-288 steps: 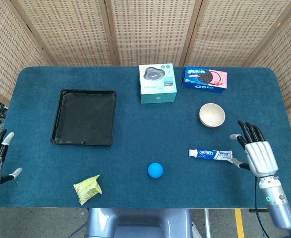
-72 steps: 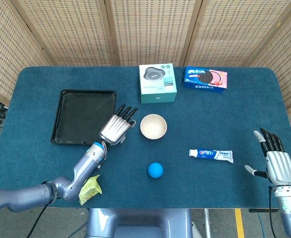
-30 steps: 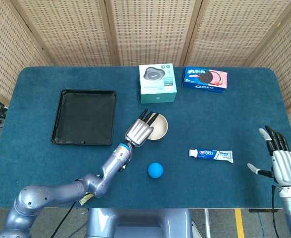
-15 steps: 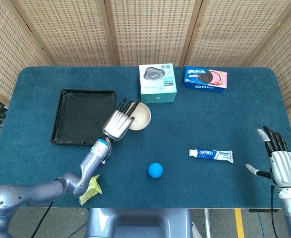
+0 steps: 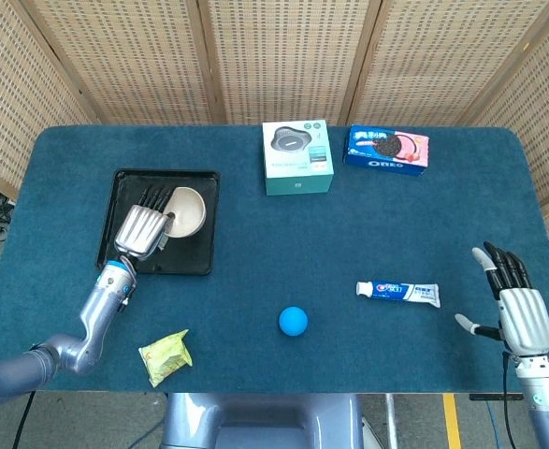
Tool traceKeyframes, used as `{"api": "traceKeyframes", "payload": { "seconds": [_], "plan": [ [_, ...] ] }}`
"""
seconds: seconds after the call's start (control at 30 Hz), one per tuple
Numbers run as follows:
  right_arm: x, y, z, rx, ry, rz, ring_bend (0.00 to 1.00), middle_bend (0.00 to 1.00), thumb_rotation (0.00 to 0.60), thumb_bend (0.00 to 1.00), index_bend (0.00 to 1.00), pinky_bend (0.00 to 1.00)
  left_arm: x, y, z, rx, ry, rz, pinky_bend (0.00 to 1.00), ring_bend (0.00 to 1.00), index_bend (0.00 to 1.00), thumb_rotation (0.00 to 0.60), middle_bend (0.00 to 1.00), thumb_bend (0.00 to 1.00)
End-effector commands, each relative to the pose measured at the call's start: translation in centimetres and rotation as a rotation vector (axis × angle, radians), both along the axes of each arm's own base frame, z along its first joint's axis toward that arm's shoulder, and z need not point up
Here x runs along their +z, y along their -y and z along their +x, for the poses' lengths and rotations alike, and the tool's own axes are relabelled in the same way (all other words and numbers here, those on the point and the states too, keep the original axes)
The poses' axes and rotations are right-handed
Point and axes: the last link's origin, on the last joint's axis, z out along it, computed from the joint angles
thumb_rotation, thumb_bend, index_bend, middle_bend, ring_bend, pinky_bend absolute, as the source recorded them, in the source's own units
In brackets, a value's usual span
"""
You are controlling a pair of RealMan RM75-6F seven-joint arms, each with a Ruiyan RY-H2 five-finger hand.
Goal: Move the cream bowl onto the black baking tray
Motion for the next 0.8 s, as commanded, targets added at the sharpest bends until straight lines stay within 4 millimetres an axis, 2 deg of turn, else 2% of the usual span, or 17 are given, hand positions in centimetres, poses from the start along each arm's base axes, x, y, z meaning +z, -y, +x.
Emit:
{"api": "traceKeyframes", "payload": {
  "seconds": [0.03,0.27,0.37,0.47,0.6,0.7,0.8],
  "plan": [
    [-0.2,0.1,0.0,-0.001,-0.004,0.003,0.0,0.0,0.6,0.26,0.09,0.0,-0.3,0.1,-2.1,0.049,-0.013,-0.013,0.0,0.0,0.64,0.6,0.0,0.44],
    [-0.1,0.1,-0.1,-0.005,-0.005,-0.002,0.0,0.0,0.6,0.26,0.09,0.0,-1.0,-0.4,-3.3,0.086,-0.023,-0.016,0.0,0.0,0.63,0.6,0.0,0.44],
    [0.0,0.1,-0.2,-0.007,-0.006,-0.001,0.0,0.0,0.6,0.26,0.09,0.0,-1.2,-0.6,-3.5,0.095,-0.027,-0.016,0.0,0.0,0.57,0.6,0.0,0.43],
    [-0.1,0.2,-0.2,-0.007,-0.008,0.003,0.0,0.0,0.6,0.26,0.09,0.0,-1.3,-0.7,-3.4,0.101,-0.024,-0.028,0.0,0.0,0.39,0.6,0.0,0.4],
    [-0.1,0.1,-0.1,-0.003,-0.008,0.003,0.0,0.0,0.6,0.26,0.09,0.0,-1.0,-0.5,-3.4,0.098,-0.018,-0.03,0.0,0.0,0.16,0.6,0.0,0.31],
    [-0.1,0.0,-0.1,-0.001,-0.007,0.004,0.0,0.0,0.6,0.26,0.09,0.0,-0.5,-0.4,-3.5,0.098,-0.008,-0.023,0.0,0.0,0.09,0.6,0.0,0.31],
    [-0.1,0.0,0.0,0.004,-0.007,0.004,0.0,0.0,0.6,0.26,0.09,0.0,0.8,0.1,-3.2,0.098,0.045,-0.004,0.0,0.0,0.07,0.6,0.0,0.31]
  ]
}}
